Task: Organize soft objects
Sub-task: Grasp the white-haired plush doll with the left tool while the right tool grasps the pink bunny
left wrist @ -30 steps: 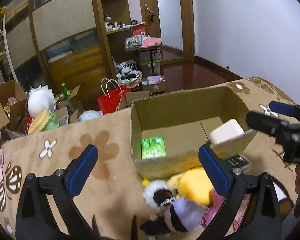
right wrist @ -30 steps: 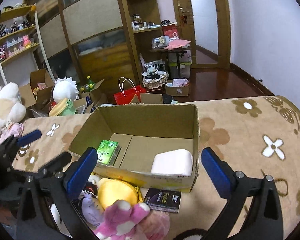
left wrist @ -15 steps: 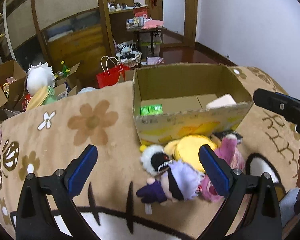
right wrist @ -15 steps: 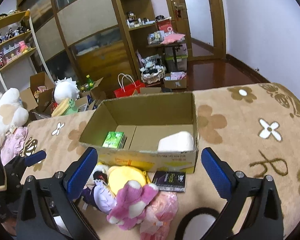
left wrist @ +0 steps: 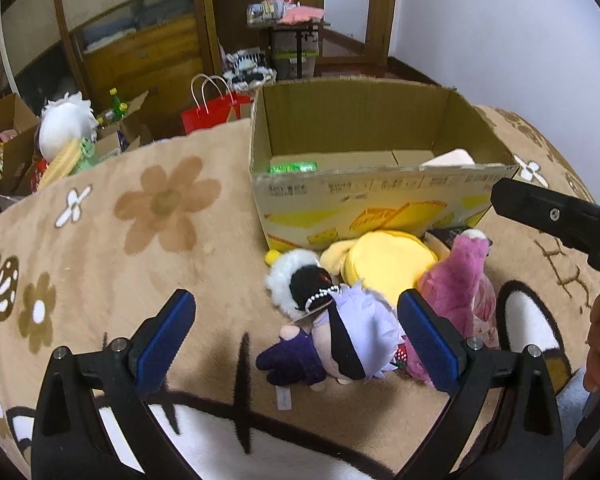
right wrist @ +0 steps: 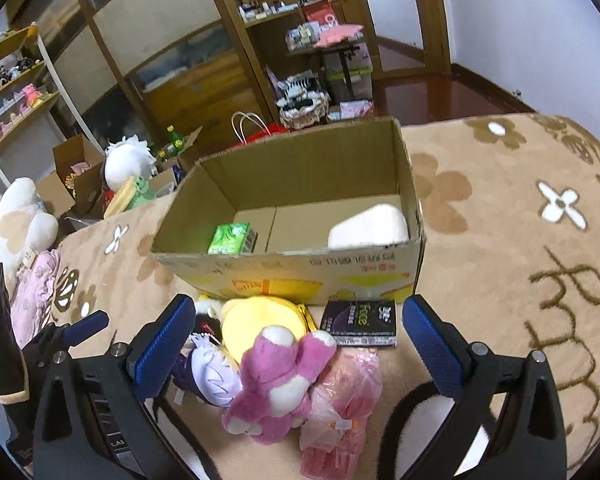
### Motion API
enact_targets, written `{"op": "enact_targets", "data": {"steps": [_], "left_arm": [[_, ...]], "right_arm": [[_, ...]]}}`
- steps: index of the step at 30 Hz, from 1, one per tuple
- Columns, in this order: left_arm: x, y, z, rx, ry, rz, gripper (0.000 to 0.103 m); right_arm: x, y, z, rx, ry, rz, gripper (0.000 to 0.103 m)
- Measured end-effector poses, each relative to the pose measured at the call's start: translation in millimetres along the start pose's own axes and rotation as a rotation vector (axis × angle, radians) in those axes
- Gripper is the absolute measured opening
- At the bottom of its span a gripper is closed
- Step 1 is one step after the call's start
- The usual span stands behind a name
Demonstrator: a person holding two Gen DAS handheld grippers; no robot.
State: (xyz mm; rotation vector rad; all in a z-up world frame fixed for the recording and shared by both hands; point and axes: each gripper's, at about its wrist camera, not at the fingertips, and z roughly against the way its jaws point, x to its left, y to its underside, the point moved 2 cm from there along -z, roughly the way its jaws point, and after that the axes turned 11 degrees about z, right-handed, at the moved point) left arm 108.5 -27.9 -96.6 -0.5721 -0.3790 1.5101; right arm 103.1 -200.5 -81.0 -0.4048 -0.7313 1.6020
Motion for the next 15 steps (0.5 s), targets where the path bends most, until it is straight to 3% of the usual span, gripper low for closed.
{"op": "enact_targets", "data": {"steps": [15], "left_arm": [[-14.8, 11.9, -27.1, 0.076, 0.022, -0.048, 0.1]], "right_arm": [[-1.2, 14.9, -36.3, 0.107, 0.008, -0.022, 0.103]]}}
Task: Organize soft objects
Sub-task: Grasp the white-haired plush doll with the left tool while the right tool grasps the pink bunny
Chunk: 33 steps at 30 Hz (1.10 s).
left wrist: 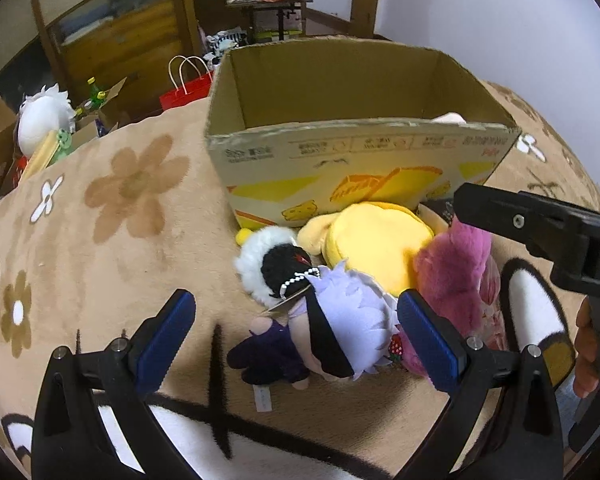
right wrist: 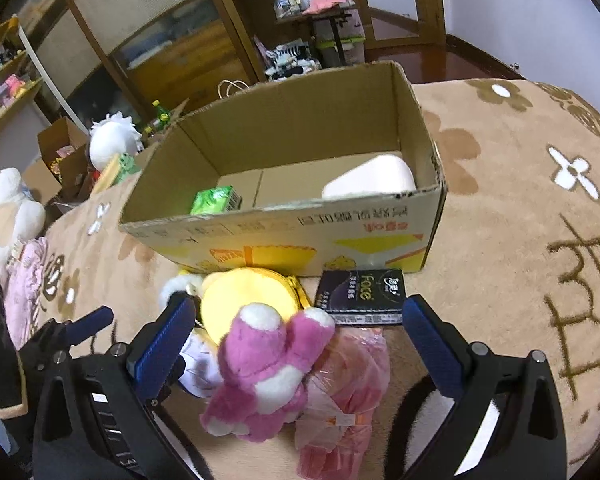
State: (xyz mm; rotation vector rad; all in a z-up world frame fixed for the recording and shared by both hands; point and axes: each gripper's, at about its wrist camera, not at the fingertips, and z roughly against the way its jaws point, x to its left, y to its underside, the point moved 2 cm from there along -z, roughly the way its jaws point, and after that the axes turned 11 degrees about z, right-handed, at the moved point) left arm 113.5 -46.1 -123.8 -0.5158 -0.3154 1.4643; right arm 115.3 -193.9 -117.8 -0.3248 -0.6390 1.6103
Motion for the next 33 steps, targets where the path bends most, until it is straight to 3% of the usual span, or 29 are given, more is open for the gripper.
{"op": "enact_targets", "data": {"steps": [7, 14, 17, 20, 22, 24, 33], "left_arm": [[-5.9, 1.2, -10.3, 0.027, 0.029, 0.007, 0.1], [-11.1, 5.0, -29.2, 0.085, 0.028, -0.006, 0.1], [-7.6, 5.4, -37.1, 0.1, 0.0, 0.027, 0.1], [-3.1, 6.1, -42.0, 0.118, 0.018, 0.051, 0.1], [-3.1, 6.9, -42.2, 0.119, 0.028, 0.054, 0.097], [-4.1, 7.6, -44.0, 0.14, 0.059, 0.06, 0.086], [0.5, 4.7, -49.4, 0.153, 0.058, 0.064, 0.079]], "right_arm": [[-2.5, 6.2, -13.2, 0.055, -0.013, -0.018, 0.103], [2.9, 13.3, -30.3, 0.129, -0.037, -0.005, 0.086], [4.7, 13.7, -31.5, 0.129, -0.045, 0.0, 0.08], [2.9, 14.3, -31.5, 0.131, -0.057, -0.008, 0.076], [1.1, 15.9, -31.4, 0.128, -0.064, -0.019, 0.076], [-0.6, 16.3, -31.0, 0.128, -0.071, -0.023, 0.072], [3.2, 17.7, -32.9, 0.121, -0.076, -0.02, 0.071]]}}
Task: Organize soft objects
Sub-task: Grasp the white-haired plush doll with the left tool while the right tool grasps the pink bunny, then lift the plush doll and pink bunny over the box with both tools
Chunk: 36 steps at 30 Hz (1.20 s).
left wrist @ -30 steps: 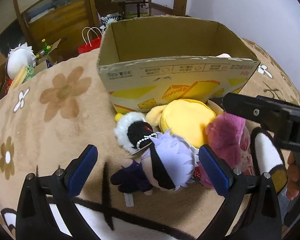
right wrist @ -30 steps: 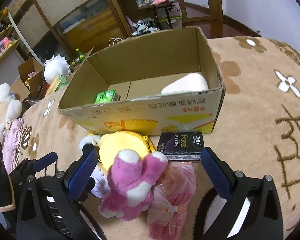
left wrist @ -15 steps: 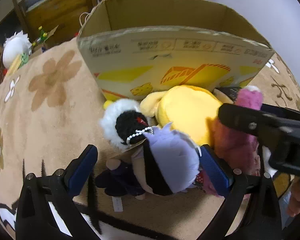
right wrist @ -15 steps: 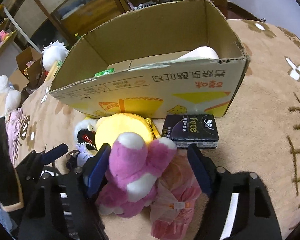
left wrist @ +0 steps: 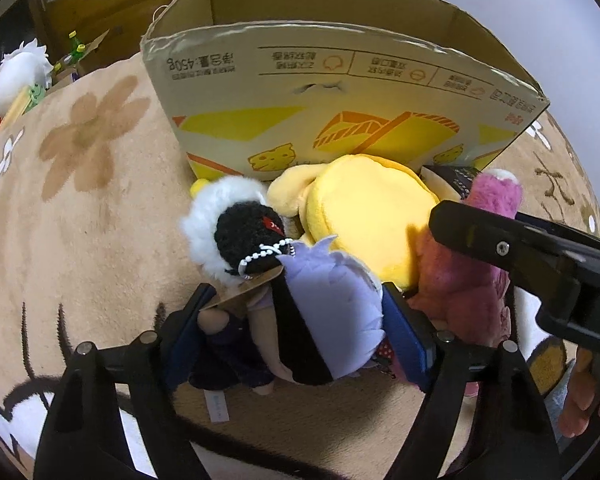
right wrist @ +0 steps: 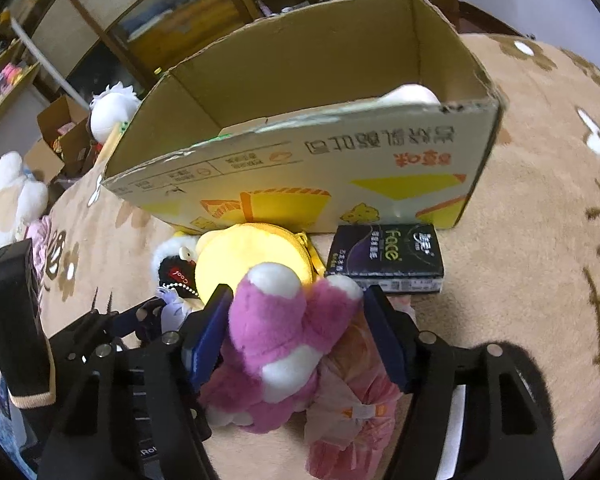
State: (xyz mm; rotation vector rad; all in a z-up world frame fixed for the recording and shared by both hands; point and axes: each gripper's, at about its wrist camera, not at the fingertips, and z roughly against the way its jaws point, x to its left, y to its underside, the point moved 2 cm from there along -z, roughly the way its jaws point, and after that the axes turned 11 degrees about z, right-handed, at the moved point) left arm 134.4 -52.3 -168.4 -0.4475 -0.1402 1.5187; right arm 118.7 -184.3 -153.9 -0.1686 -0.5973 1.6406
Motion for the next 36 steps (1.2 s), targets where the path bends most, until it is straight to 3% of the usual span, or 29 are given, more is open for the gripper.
{"op": "enact_targets", "data": {"steps": [8, 18, 32, 36], "left_arm": [[-1.2, 5.5, 3.4, -0.026, 0.0, 0.012, 0.076], [-3.1, 8.3, 12.0, -0.056, 0.002, 0.021, 0.067], [9.9, 9.2, 27.4, -0.123, -0.059, 0.04, 0.067], [11.7, 7.8, 37.0, -0.157, -0.06, 0.038, 0.067]], "right_arm": [[0.8, -2.1, 1.0, 0.004, -0.014, 0.043, 0.062], [3.4, -3.0, 1.1, -0.007, -0.01, 0.06, 0.062], [0.0, -3.1, 15.7, -0.026, -0.025, 0.041, 0.061], [4.1, -6.6, 28.2, -0.067, -0.039, 0.065, 0.055]]}}
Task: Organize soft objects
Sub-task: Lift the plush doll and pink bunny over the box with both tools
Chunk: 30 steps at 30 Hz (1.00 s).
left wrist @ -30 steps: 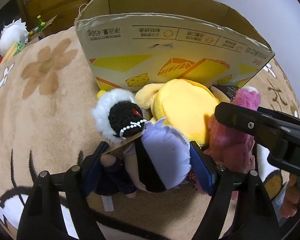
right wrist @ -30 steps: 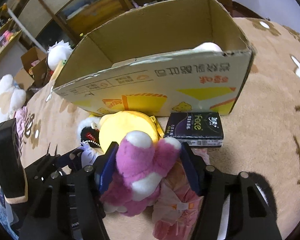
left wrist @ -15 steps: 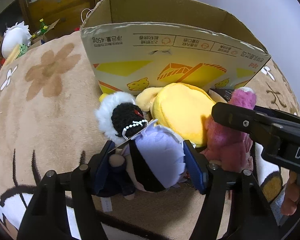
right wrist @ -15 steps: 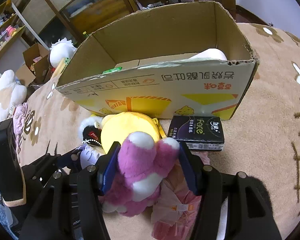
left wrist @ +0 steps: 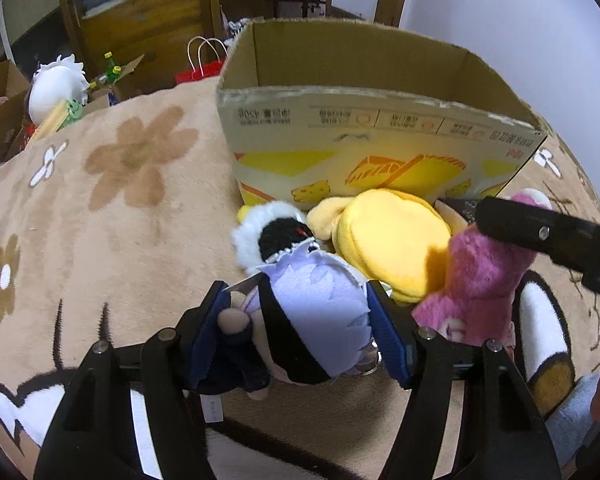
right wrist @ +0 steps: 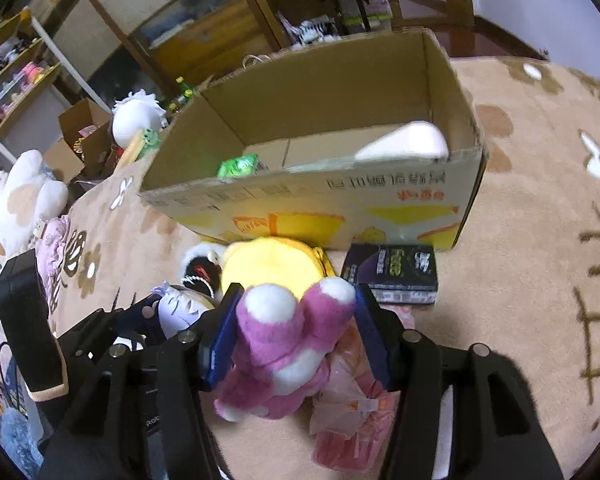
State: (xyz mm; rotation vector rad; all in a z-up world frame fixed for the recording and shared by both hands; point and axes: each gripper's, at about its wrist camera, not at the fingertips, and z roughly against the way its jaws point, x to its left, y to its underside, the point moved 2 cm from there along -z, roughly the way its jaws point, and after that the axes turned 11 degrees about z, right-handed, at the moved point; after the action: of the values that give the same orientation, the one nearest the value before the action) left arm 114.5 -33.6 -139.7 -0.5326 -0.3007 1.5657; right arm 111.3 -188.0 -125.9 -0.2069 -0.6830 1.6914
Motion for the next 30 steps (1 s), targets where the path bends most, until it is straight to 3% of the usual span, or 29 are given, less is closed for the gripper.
{"op": "enact_targets", "data": {"steps": [5, 12, 21, 30], "left_arm": [[1.1, -2.1, 13.5, -0.052, -0.006, 0.003, 0.067], [2.5, -3.4, 40.0, -0.146, -0.013, 0.013, 0.067], [5.9, -20.4, 87.3, -0.343, 0.033, 0.031, 0.067], [1.8, -44.2, 93.1, -0.419, 0.034, 0.043, 0.067]], "right_arm": [[2.1, -4.6, 10.9, -0.04, -0.031, 0.018, 0.051], [11.1, -14.1, 34.7, -0.123, 0.007, 0.073, 0.051], [-0.9, -28.1, 80.3, -0.219, 0.066, 0.05, 0.05], [-8.8, -53.7, 111.8, -0.326, 0.125, 0.056, 0.05]]}}
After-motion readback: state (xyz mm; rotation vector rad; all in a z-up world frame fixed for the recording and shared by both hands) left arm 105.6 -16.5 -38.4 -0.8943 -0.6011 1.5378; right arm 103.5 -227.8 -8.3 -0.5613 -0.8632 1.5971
